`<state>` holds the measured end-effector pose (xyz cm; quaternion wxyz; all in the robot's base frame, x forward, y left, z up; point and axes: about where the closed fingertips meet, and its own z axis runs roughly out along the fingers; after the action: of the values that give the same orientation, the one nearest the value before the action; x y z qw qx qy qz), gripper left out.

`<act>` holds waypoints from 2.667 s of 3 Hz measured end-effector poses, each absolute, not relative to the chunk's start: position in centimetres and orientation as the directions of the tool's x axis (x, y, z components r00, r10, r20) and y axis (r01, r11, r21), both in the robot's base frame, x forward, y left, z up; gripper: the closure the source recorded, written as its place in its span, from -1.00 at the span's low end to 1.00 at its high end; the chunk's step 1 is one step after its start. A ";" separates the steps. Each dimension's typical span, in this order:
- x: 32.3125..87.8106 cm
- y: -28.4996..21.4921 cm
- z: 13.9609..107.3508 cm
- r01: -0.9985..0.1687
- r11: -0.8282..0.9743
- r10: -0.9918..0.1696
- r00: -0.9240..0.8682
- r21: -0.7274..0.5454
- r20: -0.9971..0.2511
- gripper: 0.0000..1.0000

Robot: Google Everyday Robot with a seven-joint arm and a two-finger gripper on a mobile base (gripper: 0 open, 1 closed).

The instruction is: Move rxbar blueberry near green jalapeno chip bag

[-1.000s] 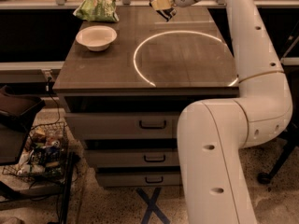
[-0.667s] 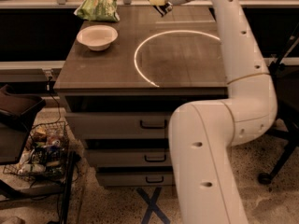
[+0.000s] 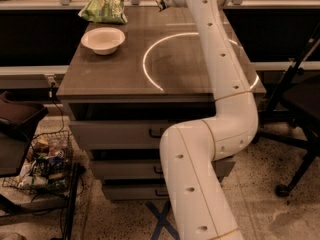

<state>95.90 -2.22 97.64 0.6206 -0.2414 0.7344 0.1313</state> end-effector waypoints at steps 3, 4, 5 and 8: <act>93.6 2.8 93.5 -0.466 0.880 -0.229 -0.243 -0.094 -0.943 1.00; 94.7 3.6 93.2 -0.465 0.881 -0.216 -0.233 -0.086 -0.948 1.00; 95.0 3.7 92.9 -0.464 0.882 -0.213 -0.232 -0.084 -0.949 1.00; 95.2 4.4 92.0 -0.471 0.879 -0.218 -0.242 -0.082 -0.946 -0.31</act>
Offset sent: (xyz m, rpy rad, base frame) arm -0.0398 0.0533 -0.0470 -0.0174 0.1052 -0.0844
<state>95.17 4.38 91.97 0.5747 -0.2205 0.7803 0.1101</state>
